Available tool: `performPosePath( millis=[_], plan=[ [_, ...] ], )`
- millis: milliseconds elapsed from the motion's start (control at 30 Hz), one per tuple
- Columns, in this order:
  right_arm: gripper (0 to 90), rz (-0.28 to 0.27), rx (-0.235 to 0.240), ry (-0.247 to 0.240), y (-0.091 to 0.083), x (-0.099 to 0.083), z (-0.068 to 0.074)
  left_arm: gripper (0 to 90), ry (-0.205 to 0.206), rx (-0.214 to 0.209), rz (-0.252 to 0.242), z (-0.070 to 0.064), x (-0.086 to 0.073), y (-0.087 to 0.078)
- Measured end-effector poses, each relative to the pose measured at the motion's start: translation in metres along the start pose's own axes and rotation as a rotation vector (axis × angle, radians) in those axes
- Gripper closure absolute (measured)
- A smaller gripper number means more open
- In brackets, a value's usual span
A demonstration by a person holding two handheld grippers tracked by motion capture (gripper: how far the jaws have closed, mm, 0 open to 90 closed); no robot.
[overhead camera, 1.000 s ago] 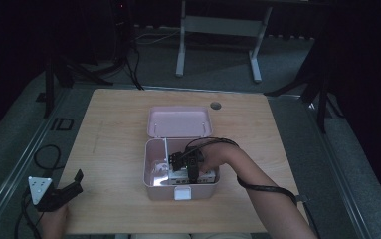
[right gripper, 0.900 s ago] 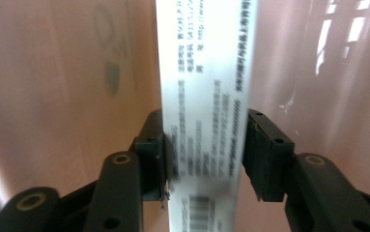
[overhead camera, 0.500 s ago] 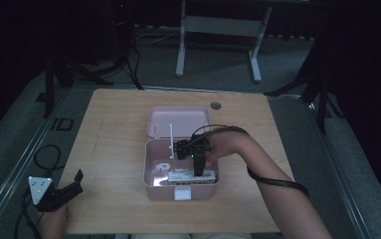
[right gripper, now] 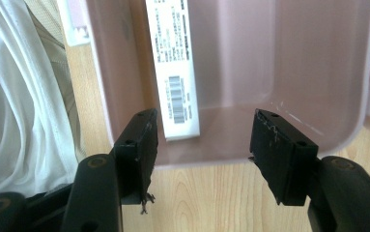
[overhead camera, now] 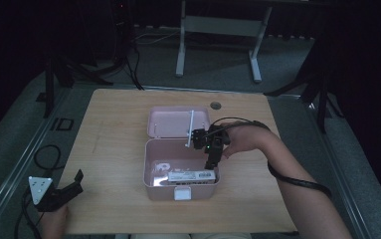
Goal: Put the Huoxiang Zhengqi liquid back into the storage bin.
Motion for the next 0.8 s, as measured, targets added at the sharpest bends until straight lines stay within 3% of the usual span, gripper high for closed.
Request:
performPosePath(
  millis=[400,633,733,800],
  plan=[
    [40.5,-0.072,-0.005,0.06,0.009,-0.039,-0.011,1.6,0.003,0.002,0.0,-0.001,0.0,0.0],
    [31.7,-0.14,-0.006,0.122,0.027,-0.061,-0.024,1.6,0.003,0.002,0.002,0.0,0.0,0.0],
    [27.1,-0.193,-0.006,0.176,0.043,-0.072,-0.033,1.6,0.003,0.002,0.002,0.0,0.0,0.0],
    [17.9,-0.231,-0.004,0.205,0.051,-0.076,-0.036,1.6,0.002,0.002,0.001,0.0,0.0,0.0]
  ],
)
Point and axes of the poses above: each handheld gripper's, and its own axes: y roughly forward along the jaws, x roughly out of its top, z roughly to its left, the point moved 6 cm from there along y, roughly forward along the jaws, and after that the axes turned 14 degrees about z, right-handed, at the moved point
